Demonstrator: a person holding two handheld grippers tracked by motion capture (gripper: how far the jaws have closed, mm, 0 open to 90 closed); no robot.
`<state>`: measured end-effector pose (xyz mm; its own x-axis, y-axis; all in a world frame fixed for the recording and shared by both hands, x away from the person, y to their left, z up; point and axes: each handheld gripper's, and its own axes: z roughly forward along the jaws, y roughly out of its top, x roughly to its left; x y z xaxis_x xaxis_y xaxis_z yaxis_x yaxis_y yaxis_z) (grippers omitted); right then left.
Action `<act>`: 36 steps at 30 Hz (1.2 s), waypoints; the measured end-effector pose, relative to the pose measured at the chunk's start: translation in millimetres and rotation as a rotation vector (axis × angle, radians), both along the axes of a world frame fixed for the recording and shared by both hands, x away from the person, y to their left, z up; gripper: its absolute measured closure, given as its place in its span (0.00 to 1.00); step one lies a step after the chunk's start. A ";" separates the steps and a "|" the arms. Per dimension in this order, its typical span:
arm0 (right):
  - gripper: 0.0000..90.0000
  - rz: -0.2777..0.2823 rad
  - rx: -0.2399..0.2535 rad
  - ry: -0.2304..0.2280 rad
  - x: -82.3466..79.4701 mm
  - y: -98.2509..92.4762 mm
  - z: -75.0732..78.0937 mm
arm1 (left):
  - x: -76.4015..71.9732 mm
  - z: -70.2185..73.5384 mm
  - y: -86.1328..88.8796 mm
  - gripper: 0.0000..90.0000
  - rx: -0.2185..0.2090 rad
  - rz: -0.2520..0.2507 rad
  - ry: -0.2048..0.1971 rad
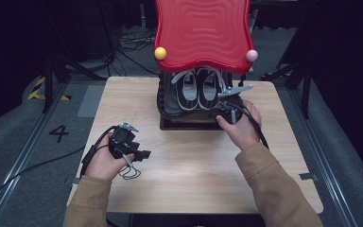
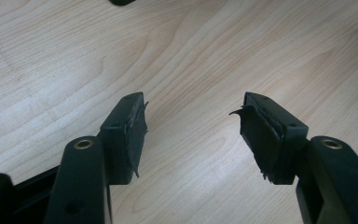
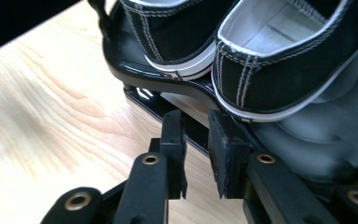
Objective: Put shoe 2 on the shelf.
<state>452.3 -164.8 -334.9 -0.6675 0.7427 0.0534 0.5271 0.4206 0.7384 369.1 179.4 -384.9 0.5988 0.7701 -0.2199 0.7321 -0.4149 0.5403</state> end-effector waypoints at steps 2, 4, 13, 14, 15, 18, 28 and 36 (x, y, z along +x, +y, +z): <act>0.80 0.010 0.019 0.007 -4.4 -5.5 3.6 | -1.2 0.6 -0.3 0.46 -0.003 -0.003 0.007; 0.77 0.016 0.030 0.012 -8.8 -12.6 6.3 | -1.9 1.2 0.0 0.46 -0.001 -0.001 0.001; 0.68 0.012 0.051 0.029 -25.3 -49.5 13.2 | -1.7 0.5 1.5 0.45 -0.001 0.001 0.000; 0.67 0.009 0.052 0.029 -26.7 -53.6 13.6 | -1.8 0.9 1.3 0.45 0.000 0.000 -0.005; 0.66 0.004 0.054 0.028 -28.2 -58.5 14.1 | -2.2 1.1 0.9 0.45 -0.002 -0.002 -0.003; 0.65 -0.003 0.052 0.034 -30.7 -68.5 14.3 | -2.6 1.8 0.4 0.45 0.000 -0.006 -0.006; 0.60 -0.022 0.033 0.056 -42.4 -105.8 3.9 | -6.4 -0.1 7.1 0.44 0.002 0.008 -0.009; 0.56 -0.056 0.016 0.074 -48.7 -138.5 -10.0 | -12.9 0.1 15.1 0.43 0.002 0.038 -0.009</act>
<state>403.7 -303.3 -344.8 -0.6191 0.7772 0.1130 0.6024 0.3776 0.7032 356.2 194.5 -384.8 0.5713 0.7927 -0.2126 0.7421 -0.3883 0.5464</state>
